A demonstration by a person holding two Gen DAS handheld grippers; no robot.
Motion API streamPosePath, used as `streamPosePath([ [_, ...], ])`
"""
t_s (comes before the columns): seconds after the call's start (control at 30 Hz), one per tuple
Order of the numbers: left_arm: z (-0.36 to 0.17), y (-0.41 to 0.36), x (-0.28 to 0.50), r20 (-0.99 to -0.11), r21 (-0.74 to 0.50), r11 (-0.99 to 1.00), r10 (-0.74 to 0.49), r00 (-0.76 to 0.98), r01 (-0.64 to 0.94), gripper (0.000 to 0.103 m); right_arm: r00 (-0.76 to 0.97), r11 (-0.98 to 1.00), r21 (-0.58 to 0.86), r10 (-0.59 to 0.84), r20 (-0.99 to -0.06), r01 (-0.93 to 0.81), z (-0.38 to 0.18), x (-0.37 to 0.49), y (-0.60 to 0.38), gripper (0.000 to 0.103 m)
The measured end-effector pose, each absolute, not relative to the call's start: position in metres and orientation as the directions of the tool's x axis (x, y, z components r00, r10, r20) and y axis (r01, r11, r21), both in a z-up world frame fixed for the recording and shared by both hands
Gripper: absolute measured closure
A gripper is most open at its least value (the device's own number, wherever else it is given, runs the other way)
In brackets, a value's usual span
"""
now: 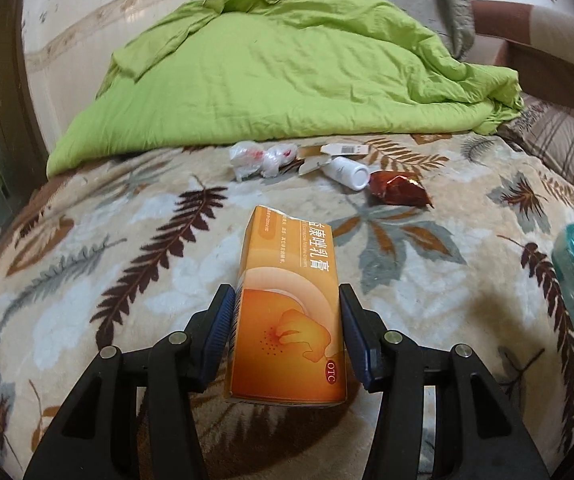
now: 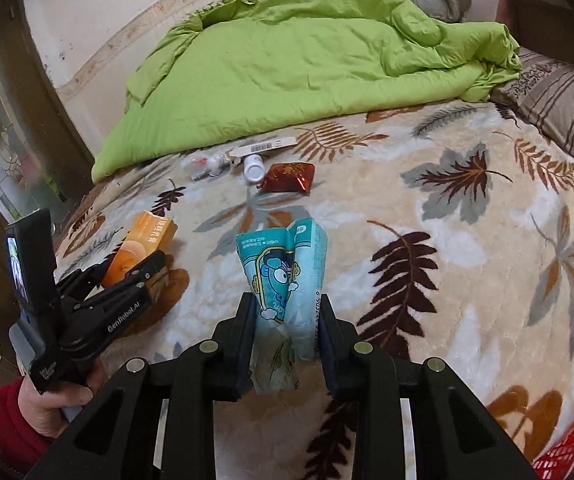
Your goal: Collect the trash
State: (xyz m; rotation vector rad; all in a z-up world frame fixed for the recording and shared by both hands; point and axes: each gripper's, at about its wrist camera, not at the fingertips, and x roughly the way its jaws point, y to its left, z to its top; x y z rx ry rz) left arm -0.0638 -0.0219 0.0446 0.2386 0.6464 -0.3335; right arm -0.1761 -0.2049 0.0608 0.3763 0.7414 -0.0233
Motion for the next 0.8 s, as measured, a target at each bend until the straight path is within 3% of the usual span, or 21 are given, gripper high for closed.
streamPosePath([
  [0.37, 0.051, -0.025, -0.089, -0.584, 0.159, 0.909, -0.228, 0.779, 0.385, 0.052, 0.755, 0.926, 0.333, 0.088, -0.65, 0.18, 0.061, -0.182, -0.211, 0.071],
  [0.57, 0.054, -0.023, -0.104, -0.613, 0.11, 0.917, -0.242, 0.752, 0.384, 0.052, 0.76, 0.922, 0.34, 0.086, -0.644, 0.184, 0.063, -0.185, -0.213, 0.071],
  [0.8, 0.05, -0.035, -0.115, -0.604, 0.155, 0.895, -0.248, 0.757, 0.417, 0.052, 0.761, 0.922, 0.341, 0.087, -0.643, 0.183, 0.063, -0.185, -0.213, 0.071],
])
